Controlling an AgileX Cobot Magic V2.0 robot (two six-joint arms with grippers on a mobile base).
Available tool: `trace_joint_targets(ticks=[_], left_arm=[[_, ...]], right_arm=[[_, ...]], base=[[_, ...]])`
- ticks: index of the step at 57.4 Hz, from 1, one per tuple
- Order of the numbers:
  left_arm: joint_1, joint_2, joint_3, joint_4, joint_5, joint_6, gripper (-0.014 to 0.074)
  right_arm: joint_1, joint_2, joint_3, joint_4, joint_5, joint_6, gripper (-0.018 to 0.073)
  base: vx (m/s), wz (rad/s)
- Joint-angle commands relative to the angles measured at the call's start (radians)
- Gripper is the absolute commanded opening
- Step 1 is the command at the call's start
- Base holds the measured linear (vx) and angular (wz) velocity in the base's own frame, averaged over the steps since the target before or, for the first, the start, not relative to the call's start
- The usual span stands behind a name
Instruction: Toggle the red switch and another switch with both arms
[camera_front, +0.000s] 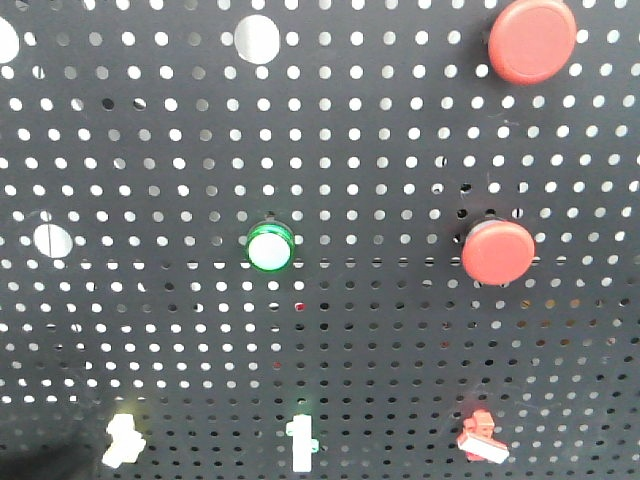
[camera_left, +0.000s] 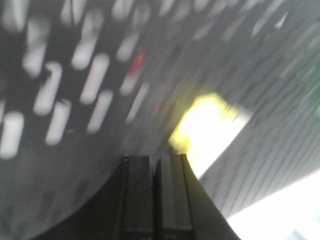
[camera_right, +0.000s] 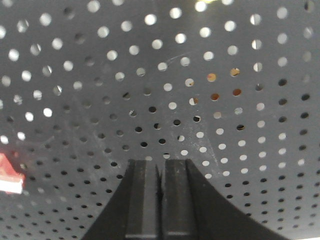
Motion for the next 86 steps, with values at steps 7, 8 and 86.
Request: trace_joint_targets(ticks=[7,8,86], left_arm=[[0.002,-0.095,0.027,-0.037,-0.067,-0.034,0.0003],[0.002,-0.107,0.035,-0.037,-0.065,-0.034,0.0003],[0.002,-0.662,0.128,0.053,0.324,-0.029,0.0003]], right_arm=[[-0.003,0.015,-0.035,0.013,-0.080,-0.018,-0.0006],[-0.003,0.015,-0.035,0.013,-0.080,-0.020,-0.0006],[0.340,0.595,-0.122,1.346,-0.033,-1.635,-0.0006]], base=[[0.00,0.00],[0.00,0.00],[0.00,0.00]])
